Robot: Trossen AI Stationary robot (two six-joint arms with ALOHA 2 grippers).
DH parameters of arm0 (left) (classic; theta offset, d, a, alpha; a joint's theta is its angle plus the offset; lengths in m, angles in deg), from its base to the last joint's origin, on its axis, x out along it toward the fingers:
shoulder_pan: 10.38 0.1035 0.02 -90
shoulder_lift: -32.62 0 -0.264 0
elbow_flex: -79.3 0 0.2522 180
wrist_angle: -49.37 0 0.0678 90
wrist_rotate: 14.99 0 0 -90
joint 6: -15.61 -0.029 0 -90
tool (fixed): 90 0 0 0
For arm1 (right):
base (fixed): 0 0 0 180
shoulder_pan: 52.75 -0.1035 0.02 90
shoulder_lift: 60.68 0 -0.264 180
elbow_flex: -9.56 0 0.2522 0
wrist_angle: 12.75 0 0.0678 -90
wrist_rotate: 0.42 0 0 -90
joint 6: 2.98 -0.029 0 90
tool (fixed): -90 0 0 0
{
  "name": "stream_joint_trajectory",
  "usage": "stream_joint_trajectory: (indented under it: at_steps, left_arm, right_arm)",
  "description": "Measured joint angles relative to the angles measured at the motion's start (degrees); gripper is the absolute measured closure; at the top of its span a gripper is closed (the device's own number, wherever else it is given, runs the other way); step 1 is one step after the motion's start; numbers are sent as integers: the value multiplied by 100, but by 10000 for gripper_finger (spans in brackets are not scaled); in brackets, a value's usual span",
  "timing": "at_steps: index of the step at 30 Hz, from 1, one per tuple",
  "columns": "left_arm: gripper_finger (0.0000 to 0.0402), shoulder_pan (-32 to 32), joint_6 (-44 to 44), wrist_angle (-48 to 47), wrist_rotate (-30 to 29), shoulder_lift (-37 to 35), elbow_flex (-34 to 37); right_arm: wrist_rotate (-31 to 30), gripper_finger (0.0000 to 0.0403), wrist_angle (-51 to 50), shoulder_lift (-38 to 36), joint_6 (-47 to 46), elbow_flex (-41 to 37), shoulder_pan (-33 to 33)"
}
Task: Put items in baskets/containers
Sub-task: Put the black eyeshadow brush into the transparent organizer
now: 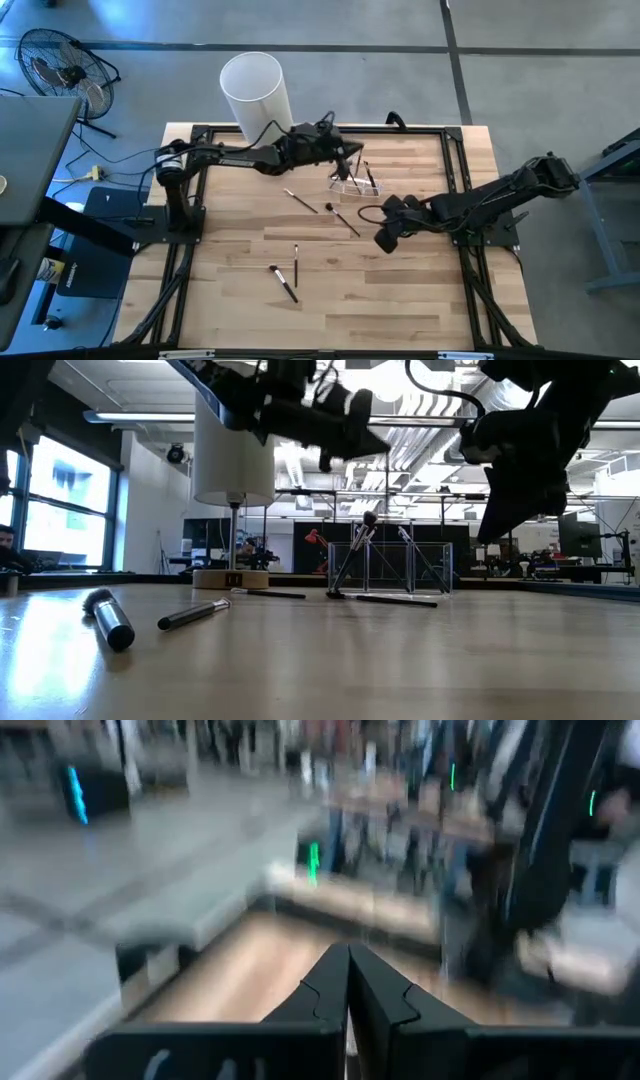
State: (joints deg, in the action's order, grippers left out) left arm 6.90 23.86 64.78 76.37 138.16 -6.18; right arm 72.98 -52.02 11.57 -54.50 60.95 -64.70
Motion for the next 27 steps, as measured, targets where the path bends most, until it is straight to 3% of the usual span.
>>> stream_joint_trajectory:
  at_steps: [8,17,21,27]
  left_arm:
    - [401,-4,-89,91,235,254,22]
    - [396,-2,-291,-132,66,324,16]
    - [363,-5,-391,-410,71,321,14]
    - [283,-5,-385,-560,123,310,-133]
  right_arm:
    - [-115,401,27,0,-151,0,78]
    - [-228,402,16,0,-104,0,109]
    - [-223,401,18,0,-32,0,112]
    - [-1,401,29,0,163,0,109]
